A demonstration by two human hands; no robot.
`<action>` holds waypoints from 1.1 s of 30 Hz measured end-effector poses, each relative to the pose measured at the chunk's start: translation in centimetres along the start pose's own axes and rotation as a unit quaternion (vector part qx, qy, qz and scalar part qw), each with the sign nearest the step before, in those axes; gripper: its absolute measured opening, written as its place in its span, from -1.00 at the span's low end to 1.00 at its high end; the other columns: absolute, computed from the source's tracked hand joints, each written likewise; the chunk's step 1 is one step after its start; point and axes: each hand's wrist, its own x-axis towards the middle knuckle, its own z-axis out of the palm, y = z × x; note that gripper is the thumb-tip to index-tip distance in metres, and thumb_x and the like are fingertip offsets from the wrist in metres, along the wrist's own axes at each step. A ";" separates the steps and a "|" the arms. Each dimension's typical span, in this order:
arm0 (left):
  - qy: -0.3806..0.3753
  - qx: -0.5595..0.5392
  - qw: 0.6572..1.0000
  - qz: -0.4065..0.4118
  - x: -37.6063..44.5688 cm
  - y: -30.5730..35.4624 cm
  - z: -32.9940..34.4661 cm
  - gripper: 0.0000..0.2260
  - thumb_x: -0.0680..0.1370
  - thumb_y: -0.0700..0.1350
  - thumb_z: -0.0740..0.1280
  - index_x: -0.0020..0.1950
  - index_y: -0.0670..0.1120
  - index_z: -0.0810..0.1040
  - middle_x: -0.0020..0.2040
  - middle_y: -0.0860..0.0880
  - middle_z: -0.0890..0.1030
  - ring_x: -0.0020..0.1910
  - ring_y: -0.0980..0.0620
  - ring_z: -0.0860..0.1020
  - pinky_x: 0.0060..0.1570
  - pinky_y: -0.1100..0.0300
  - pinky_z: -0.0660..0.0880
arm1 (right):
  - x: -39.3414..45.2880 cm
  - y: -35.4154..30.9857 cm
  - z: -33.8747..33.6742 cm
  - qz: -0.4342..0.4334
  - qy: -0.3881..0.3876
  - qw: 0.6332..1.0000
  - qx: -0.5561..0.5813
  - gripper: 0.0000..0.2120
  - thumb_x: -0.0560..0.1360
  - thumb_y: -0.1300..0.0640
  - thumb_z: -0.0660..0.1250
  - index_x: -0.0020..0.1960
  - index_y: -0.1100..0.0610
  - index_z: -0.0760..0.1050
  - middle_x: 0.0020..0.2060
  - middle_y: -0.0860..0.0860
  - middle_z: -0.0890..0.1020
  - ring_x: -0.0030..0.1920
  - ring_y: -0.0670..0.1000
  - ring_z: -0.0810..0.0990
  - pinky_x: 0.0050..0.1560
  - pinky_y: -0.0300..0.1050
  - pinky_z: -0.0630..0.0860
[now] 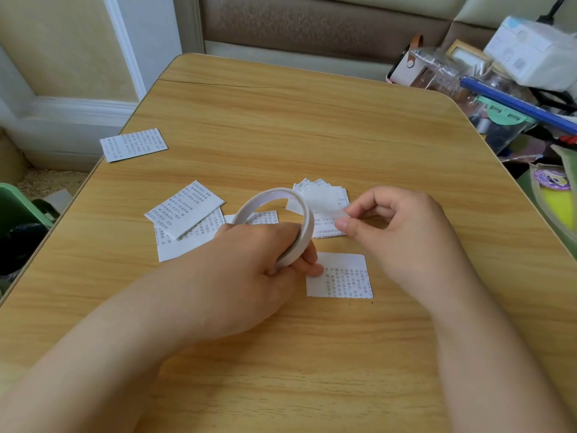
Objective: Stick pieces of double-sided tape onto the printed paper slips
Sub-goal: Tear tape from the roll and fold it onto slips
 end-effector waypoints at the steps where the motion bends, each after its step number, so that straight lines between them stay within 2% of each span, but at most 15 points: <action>1: 0.000 0.000 1.000 0.001 0.0 0.0 0.0 -0.76 0.54 -0.20 0.18 -0.01 0.18 0.42 -0.01 0.57 0.47 0.12 0.44 0.40 0.21 0.32 0.28 | 0.0 0.0 -0.1 -0.004 0.017 1.000 0.010 -0.84 0.39 0.13 0.50 -0.30 0.01 0.55 -0.34 -0.15 0.65 -0.30 -0.25 0.58 -0.24 -0.37 0.43; 5: 0.008 -0.004 1.000 0.004 0.0 0.0 0.0 -0.78 0.55 -0.17 0.17 -0.01 0.17 0.43 -0.01 0.54 0.49 0.12 0.43 0.39 0.17 0.38 0.25 | -0.4 -0.8 -1.1 -0.023 0.104 0.989 0.100 -0.81 0.43 0.18 0.46 -0.27 0.00 0.48 -0.41 -0.17 0.64 -0.43 -0.21 0.54 -0.33 -0.41 0.42; 7: 0.010 -0.002 1.000 0.007 0.0 -0.1 0.1 -0.78 0.55 -0.17 0.17 -0.01 0.17 0.43 -0.01 0.54 0.49 0.12 0.44 0.37 0.14 0.44 0.23 | -0.8 -1.0 -2.0 -0.002 0.112 0.983 0.145 -0.82 0.45 0.19 0.43 -0.20 0.00 0.46 -0.41 -0.19 0.65 -0.49 -0.18 0.55 -0.37 -0.40 0.42; 12: 0.003 -0.009 1.000 0.007 0.0 -0.3 0.1 -0.77 0.54 -0.18 0.17 -0.01 0.18 0.43 -0.02 0.55 0.48 0.11 0.48 0.38 0.14 0.44 0.25 | -2.4 -0.7 -2.7 0.094 -0.023 0.978 0.187 -0.64 0.50 0.36 0.34 0.07 -0.09 0.42 -0.30 -0.01 0.65 -0.38 0.01 0.69 -0.37 -0.28 0.55; 15: 0.005 -0.015 1.000 0.004 0.0 -0.4 0.1 -0.77 0.54 -0.17 0.18 -0.02 0.19 0.44 -0.04 0.56 0.49 0.10 0.47 0.40 0.13 0.42 0.30 | -3.2 -0.3 -2.6 0.132 -0.082 0.966 0.209 -0.75 0.51 0.36 0.30 0.02 0.02 0.49 -0.33 -0.05 0.61 -0.36 0.04 0.70 -0.37 -0.27 0.57; 17: 0.007 -0.018 1.000 0.007 0.0 -0.4 0.2 -0.76 0.54 -0.18 0.18 -0.03 0.19 0.44 -0.05 0.55 0.50 0.09 0.45 0.42 0.10 0.42 0.33 | -3.6 0.3 -2.4 0.133 -0.099 0.968 0.189 -0.79 0.51 0.31 0.33 0.00 0.01 0.51 -0.35 -0.11 0.61 -0.37 -0.04 0.68 -0.30 -0.21 0.59; 19: 0.011 -0.019 1.000 0.013 0.1 -0.4 0.2 -0.76 0.53 -0.19 0.19 -0.04 0.19 0.44 -0.05 0.54 0.51 0.08 0.44 0.43 0.05 0.46 0.33 | -3.8 0.9 -2.2 0.104 -0.087 0.982 0.134 -0.79 0.48 0.25 0.39 -0.03 -0.05 0.52 -0.39 -0.15 0.57 -0.40 -0.16 0.57 -0.30 -0.29 0.49; 21: 0.014 -0.022 1.000 0.013 0.1 -0.5 0.2 -0.76 0.53 -0.19 0.19 -0.04 0.19 0.45 -0.06 0.53 0.52 0.07 0.43 0.45 0.00 0.47 0.35 | -3.9 1.1 -1.8 0.081 -0.061 0.990 0.103 -0.79 0.44 0.22 0.43 -0.06 -0.08 0.53 -0.40 -0.15 0.55 -0.39 -0.15 0.51 -0.33 -0.39 0.42; 24: 0.018 -0.040 0.999 0.010 0.1 -0.5 0.3 -0.74 0.53 -0.22 0.20 -0.06 0.19 0.46 -0.07 0.51 0.54 0.06 0.45 0.46 0.04 0.42 0.38 | -4.0 1.2 -1.4 0.057 -0.030 0.996 0.058 -0.76 0.41 0.21 0.46 -0.10 -0.11 0.52 -0.37 -0.14 0.56 -0.36 -0.15 0.52 -0.27 -0.38 0.44; 26: 0.030 -0.047 0.998 0.009 0.0 -0.4 0.4 -0.76 0.52 -0.19 0.19 -0.08 0.18 0.47 -0.08 0.50 0.54 0.04 0.46 0.47 0.01 0.45 0.38 | -4.0 1.1 -1.2 0.042 -0.018 0.999 0.023 -0.77 0.40 0.19 0.47 -0.12 -0.11 0.51 -0.35 -0.13 0.56 -0.37 -0.14 0.51 -0.26 -0.36 0.45; 30: 0.069 -0.059 0.996 0.004 -0.3 -0.4 0.1 -0.83 0.39 -0.01 0.12 -0.13 0.17 0.48 -0.10 0.48 0.56 -0.07 0.44 0.51 -0.20 0.50 0.39 | -4.0 0.9 -0.9 0.025 -0.005 0.999 -0.028 -0.82 0.40 0.15 0.47 -0.14 -0.07 0.52 -0.30 -0.16 0.58 -0.34 -0.12 0.51 -0.27 -0.32 0.44; 33: 0.079 -0.049 0.996 -0.012 -0.4 -0.4 0.0 -0.84 0.40 0.00 0.14 -0.14 0.15 0.49 -0.13 0.46 0.57 -0.19 0.42 0.50 -0.28 0.53 0.36 | -4.1 0.7 -0.9 0.016 -0.006 0.999 -0.046 -0.85 0.39 0.12 0.48 -0.13 -0.05 0.54 -0.29 -0.20 0.57 -0.31 -0.13 0.52 -0.27 -0.34 0.41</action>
